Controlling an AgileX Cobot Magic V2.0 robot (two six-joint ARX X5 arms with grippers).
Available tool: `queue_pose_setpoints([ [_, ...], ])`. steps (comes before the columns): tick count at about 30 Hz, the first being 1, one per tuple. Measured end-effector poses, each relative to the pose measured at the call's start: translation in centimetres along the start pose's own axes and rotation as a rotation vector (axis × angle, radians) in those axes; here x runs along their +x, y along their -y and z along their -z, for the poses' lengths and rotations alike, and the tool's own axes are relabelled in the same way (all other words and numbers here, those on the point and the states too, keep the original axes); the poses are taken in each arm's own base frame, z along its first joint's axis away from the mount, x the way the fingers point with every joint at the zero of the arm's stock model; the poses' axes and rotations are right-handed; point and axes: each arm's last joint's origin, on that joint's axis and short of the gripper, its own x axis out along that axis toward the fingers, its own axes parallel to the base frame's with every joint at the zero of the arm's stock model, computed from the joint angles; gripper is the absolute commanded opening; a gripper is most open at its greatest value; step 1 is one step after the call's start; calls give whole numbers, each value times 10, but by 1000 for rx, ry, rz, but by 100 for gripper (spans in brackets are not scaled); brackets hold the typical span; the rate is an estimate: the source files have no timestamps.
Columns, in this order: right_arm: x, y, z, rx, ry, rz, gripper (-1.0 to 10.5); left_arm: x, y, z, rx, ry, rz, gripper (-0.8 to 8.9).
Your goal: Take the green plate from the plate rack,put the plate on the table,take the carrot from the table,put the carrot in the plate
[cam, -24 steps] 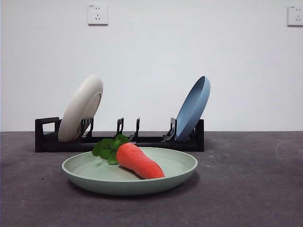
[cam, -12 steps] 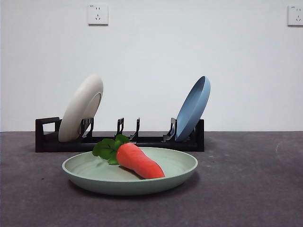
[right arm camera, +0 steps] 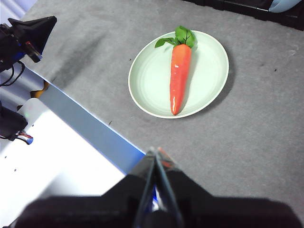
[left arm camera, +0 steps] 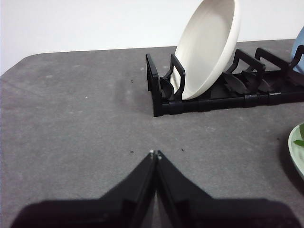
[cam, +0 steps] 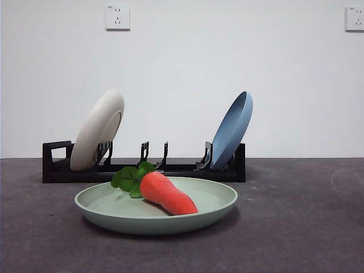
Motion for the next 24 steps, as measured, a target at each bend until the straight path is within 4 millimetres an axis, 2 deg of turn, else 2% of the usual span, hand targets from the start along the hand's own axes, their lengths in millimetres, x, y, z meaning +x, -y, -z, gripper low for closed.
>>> queue_pose_setpoints([
  [21,0,0,0,-1,0,0,1,0,0,0,-8,0,0,-3],
  [24,-1,3,-2,-27,30,52,1,0,0,0,-8,0,0,-3],
])
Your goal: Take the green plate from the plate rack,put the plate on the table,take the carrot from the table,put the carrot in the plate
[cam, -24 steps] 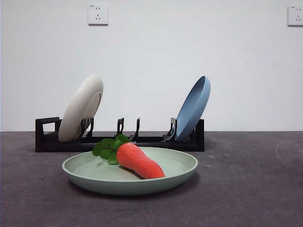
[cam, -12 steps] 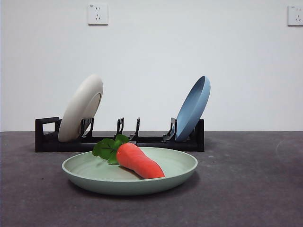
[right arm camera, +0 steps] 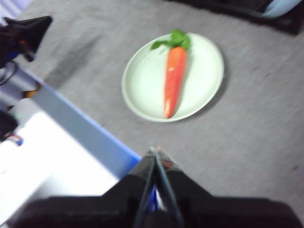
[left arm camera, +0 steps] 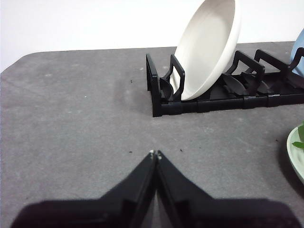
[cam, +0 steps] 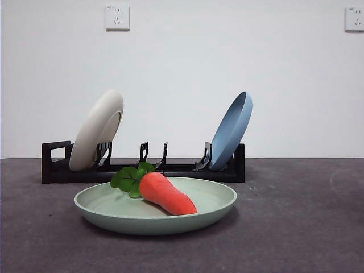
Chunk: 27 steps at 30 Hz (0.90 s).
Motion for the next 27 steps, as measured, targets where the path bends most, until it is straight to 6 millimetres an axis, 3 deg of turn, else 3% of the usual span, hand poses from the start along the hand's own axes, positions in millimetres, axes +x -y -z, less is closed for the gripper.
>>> queue_pose_setpoints([
  [5,-10,14,-8,15,203,147,1,0,0,0,0,0,0,-3],
  [9,-10,29,2,36,381,194,1,0,0,0,0,0,0,-3],
  [12,1,43,17,32,491,266,1,0,0,0,0,0,0,-3],
  [18,41,72,64,14,660,375,1,0,0,0,0,0,0,-3],
  [27,82,90,122,17,705,435,1,0,0,0,0,0,0,-3],
])
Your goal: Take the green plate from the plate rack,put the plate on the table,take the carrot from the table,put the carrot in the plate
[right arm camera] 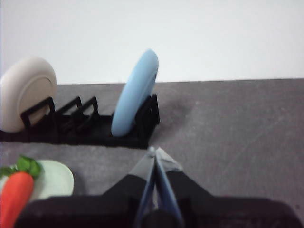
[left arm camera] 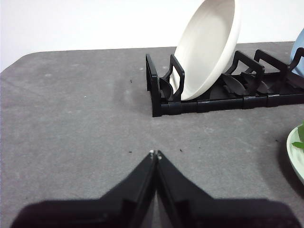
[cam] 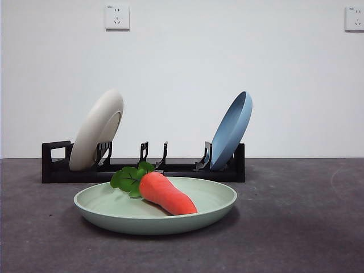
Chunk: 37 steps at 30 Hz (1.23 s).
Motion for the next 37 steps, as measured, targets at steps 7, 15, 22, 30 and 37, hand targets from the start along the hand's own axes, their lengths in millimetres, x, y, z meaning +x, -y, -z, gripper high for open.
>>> queue_pose_setpoints([
  [7,1,2,23,4,-26,5,1,0,0,0,0,0,0,-3],
  [15,-3,2,36,15,-101,10,1,0,0,0,0,0,0,-3],
  [22,-3,2,36,38,-100,12,1,0,0,0,0,0,0,-3],
  [30,-3,2,36,50,-100,12,1,0,0,0,0,0,0,-3],
  [37,-3,2,36,53,-100,12,1,0,0,0,0,0,0,-3],
])
